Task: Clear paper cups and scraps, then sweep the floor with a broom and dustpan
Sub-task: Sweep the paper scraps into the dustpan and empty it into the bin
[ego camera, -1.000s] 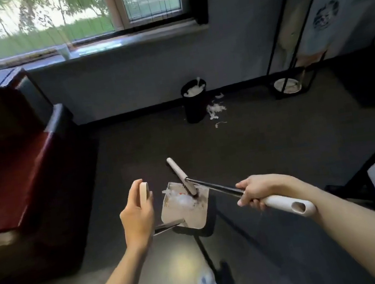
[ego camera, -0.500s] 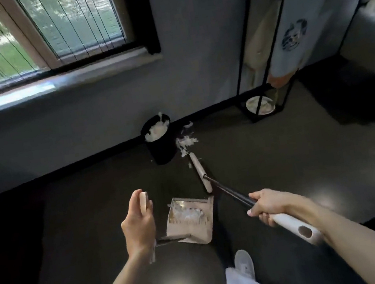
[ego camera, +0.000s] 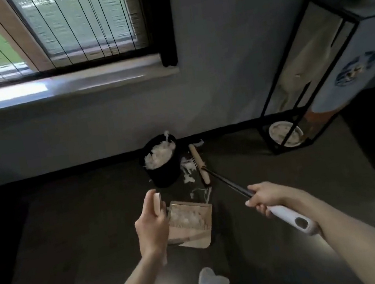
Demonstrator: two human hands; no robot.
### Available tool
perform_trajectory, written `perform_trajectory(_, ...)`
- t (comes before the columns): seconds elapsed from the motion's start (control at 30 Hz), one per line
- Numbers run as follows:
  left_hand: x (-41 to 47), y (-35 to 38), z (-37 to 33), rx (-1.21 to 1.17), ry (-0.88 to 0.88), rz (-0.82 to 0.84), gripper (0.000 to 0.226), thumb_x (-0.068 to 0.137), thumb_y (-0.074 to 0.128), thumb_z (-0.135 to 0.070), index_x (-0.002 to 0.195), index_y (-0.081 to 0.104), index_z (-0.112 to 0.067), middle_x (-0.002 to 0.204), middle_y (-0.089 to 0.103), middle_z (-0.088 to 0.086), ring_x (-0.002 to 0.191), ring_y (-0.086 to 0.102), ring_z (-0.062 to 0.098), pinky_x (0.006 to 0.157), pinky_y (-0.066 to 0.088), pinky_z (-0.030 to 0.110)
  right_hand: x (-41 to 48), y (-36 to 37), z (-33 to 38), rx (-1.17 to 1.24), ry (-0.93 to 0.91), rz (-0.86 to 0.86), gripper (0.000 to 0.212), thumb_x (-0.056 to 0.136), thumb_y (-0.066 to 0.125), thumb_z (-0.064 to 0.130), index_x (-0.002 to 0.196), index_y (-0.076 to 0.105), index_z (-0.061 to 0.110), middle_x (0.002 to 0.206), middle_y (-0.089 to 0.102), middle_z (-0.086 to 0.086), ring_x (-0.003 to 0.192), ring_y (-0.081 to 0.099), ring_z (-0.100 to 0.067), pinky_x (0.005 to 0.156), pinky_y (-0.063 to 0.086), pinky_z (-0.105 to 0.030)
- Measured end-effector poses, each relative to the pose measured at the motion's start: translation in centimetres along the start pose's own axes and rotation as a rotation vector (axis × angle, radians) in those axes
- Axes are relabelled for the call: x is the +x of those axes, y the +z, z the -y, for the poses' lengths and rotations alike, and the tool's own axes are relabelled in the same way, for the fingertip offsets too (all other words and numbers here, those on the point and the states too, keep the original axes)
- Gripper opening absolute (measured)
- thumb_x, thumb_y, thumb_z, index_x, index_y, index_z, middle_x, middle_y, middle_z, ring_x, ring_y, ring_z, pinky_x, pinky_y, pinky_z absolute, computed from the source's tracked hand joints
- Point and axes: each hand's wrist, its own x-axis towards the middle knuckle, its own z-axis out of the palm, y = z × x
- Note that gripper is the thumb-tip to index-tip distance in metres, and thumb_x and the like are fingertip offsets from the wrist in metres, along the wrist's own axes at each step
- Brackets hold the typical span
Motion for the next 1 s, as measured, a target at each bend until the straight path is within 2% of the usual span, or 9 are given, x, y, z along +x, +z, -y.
perform_trajectory(0.07, 1.7, 2.4, -0.2, 0.018, -0.012, 0.014, 0.032, 0.092, 0.058, -0.036, 0.097, 0.050, -0.067, 0.072, 0.064, -0.022, 0.047, 0.058, 0.001, 0.037, 0.044, 0.019, 1.8, -1.3, 1.9, -0.033, 0.005, 0.004, 0.077, 0.093, 0.055, -0.001, 0.152, 0.016, 0.027, 0.041, 0.047, 0.002, 0.034, 0.041, -0.004, 0.034, 0.036, -0.017)
perform_trajectory(0.23, 5.8, 6.4, -2.3, 0.019, -0.078, -0.024, 0.036, 0.091, 0.059, -0.037, 0.101, 0.048, -0.069, 0.069, 0.064, -0.008, 0.051, 0.060, -0.001, 0.039, 0.041, 0.014, 5.8, -5.8, 7.8, -0.122, 0.018, 0.037, 0.076, 0.091, 0.059, 0.004, 0.151, 0.019, 0.028, 0.043, 0.053, 0.002, 0.038, 0.045, -0.004, 0.037, 0.039, -0.017)
perform_trajectory(0.33, 7.8, 8.8, -3.6, 0.027, -0.106, -0.068, 0.041, 0.092, 0.060, -0.031, 0.096, 0.047, -0.069, 0.077, 0.065, -0.022, 0.065, 0.061, -0.011, 0.045, 0.039, 0.005, 8.7, -8.9, 11.4, -0.264, 0.003, 0.034, 0.075, 0.091, 0.059, 0.005, 0.152, 0.020, 0.027, 0.044, 0.055, 0.003, 0.039, 0.047, -0.004, 0.040, 0.041, -0.018)
perform_trajectory(0.4, 8.7, 10.7, -4.5, 0.045, -0.127, -0.084, 0.036, 0.093, 0.059, -0.029, 0.099, 0.049, -0.064, 0.083, 0.059, -0.037, 0.072, 0.059, -0.015, 0.050, 0.039, 0.002, 10.8, -10.9, 13.6, -0.361, -0.024, 0.026, 0.073, 0.091, 0.059, 0.006, 0.151, 0.022, 0.027, 0.055, 0.057, -0.001, 0.042, 0.048, -0.005, 0.041, 0.042, -0.020)
perform_trajectory(0.53, 10.3, 14.4, -6.3, 0.061, -0.167, -0.156, 0.029, 0.092, 0.059, -0.031, 0.112, 0.053, -0.052, 0.074, 0.063, -0.021, 0.072, 0.058, -0.014, 0.052, 0.041, 0.004, 14.5, -14.2, 18.1, -0.622, -0.076, 0.000, 0.073, 0.091, 0.058, 0.008, 0.151, 0.022, 0.029, 0.077, 0.059, -0.006, 0.051, 0.052, -0.009, 0.044, 0.045, -0.023)
perform_trajectory(0.67, 11.6, 15.7, -6.7, 0.085, -0.211, -0.271, 0.028, 0.091, 0.059, -0.037, 0.115, 0.053, -0.051, 0.085, 0.062, -0.025, 0.079, 0.056, -0.019, 0.057, 0.040, 0.003, 18.4, -15.7, 22.1, -0.937, -0.104, -0.016, 0.067, 0.090, 0.057, 0.010, 0.149, 0.029, 0.026, 0.095, 0.064, -0.009, 0.065, 0.065, -0.018, 0.048, 0.049, -0.025)
perform_trajectory(0.8, 11.8, 16.9, -6.5, 0.050, -0.246, -0.343, 0.026, 0.089, 0.062, -0.039, 0.110, 0.056, -0.054, 0.093, 0.064, -0.033, 0.085, 0.058, -0.018, 0.066, 0.040, 0.002, 21.1, -16.5, 22.6, -1.180, -0.112, 0.007, 0.081, 0.089, 0.057, 0.011, 0.154, 0.011, 0.029, 0.124, 0.059, -0.009, 0.091, 0.063, -0.019, 0.073, 0.055, -0.029)
perform_trajectory(0.87, 12.0, 17.3, -6.7, 0.056, -0.257, -0.343, 0.025, 0.089, 0.063, -0.038, 0.108, 0.058, -0.053, 0.092, 0.064, -0.032, 0.084, 0.059, -0.016, 0.069, 0.042, 0.009, 21.6, -16.5, 21.6, -1.176, -0.060, 0.061, 0.087, 0.089, 0.058, 0.011, 0.154, 0.005, 0.033, 0.119, 0.061, -0.009, 0.084, 0.063, -0.016, 0.069, 0.053, -0.026)
perform_trajectory(1.0, 12.4, 17.2, -7.0, 0.157, -0.235, -0.370, 0.028, 0.088, 0.065, -0.030, 0.114, 0.062, -0.039, 0.085, 0.067, -0.012, 0.074, 0.059, -0.014, 0.063, 0.036, 0.001, 20.8, -17.1, 19.0, -0.900, 0.143, 0.180, 0.083, 0.089, 0.055, 0.001, 0.152, 0.015, 0.038, 0.073, 0.059, -0.012, 0.039, 0.049, -0.011, 0.039, 0.041, -0.019)
